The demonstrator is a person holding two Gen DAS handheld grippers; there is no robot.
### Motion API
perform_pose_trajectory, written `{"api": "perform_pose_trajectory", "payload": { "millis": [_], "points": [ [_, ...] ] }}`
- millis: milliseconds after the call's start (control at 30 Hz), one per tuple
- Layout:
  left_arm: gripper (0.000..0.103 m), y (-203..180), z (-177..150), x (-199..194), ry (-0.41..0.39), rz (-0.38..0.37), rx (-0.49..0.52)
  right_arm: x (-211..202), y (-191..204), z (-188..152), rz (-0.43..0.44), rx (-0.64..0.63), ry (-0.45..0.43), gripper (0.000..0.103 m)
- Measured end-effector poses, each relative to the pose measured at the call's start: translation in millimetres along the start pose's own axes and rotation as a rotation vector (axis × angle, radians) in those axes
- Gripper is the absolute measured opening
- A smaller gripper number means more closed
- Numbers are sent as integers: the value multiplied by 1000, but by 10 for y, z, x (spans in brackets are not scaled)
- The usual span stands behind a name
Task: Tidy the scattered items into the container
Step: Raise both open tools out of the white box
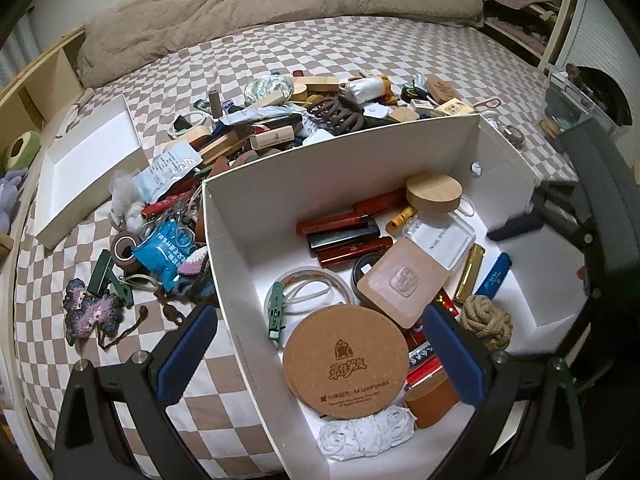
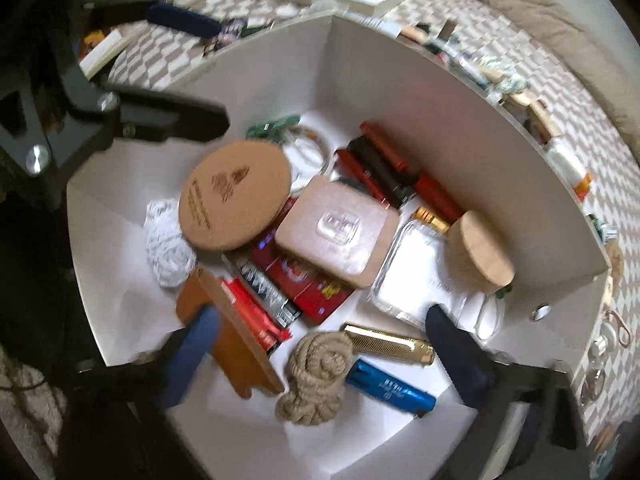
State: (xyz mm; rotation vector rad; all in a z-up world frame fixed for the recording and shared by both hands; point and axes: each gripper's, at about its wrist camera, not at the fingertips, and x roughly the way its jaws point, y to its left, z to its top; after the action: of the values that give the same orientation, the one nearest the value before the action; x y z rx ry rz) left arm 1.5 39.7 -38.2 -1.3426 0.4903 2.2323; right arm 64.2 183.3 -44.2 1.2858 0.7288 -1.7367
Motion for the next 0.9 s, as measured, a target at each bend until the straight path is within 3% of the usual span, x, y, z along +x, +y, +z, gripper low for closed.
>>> {"api": "perform_pose_trajectory", "payload": {
  "millis": [533,900],
  "points": [
    [103,-31,87,-114,-51,0,-12,-265,-194,79,-64,143,-119,103],
    [103,160,141,-212,-135,40,-69,-594,-497,34,-199,294,-302,103]
  ]
}}
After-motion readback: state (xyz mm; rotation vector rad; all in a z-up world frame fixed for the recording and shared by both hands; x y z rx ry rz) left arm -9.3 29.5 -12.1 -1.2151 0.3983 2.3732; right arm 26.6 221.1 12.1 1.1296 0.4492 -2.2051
